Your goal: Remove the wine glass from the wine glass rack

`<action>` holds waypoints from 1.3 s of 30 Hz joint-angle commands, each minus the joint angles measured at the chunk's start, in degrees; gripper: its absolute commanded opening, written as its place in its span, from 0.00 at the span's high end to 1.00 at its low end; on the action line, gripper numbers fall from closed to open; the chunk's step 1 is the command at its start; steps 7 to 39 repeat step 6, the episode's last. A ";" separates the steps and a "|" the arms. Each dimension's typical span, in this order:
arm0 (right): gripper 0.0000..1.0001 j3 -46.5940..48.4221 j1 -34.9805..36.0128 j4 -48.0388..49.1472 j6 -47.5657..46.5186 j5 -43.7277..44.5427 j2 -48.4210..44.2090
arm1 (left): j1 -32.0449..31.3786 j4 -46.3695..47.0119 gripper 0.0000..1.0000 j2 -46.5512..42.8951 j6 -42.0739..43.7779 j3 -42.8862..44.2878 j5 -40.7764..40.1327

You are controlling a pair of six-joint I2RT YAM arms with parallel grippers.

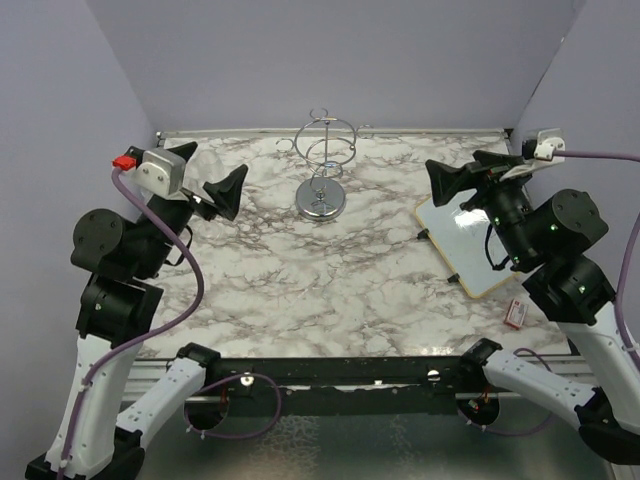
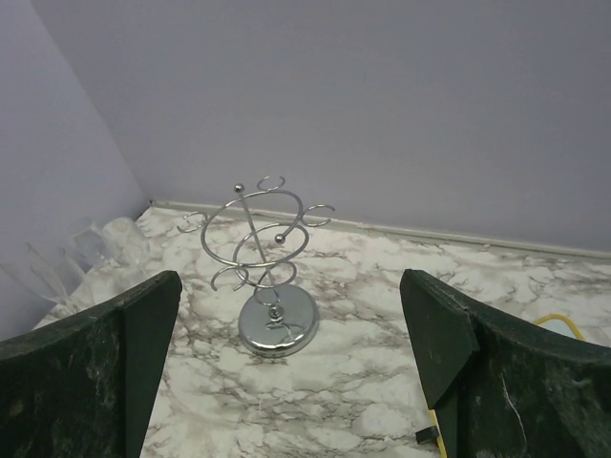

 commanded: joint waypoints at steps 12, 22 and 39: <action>0.00 -1.77 -0.04 1.10 -1.29 -0.49 -1.95 | -0.16 7.10 0.08 -0.66 -2.43 -3.96 -0.78; 0.00 -1.77 -0.04 1.10 -1.29 -0.49 -1.95 | -0.16 7.10 0.08 -0.66 -2.43 -3.96 -0.78; 0.00 -1.77 -0.04 1.10 -1.29 -0.49 -1.95 | -0.16 7.10 0.08 -0.66 -2.43 -3.96 -0.78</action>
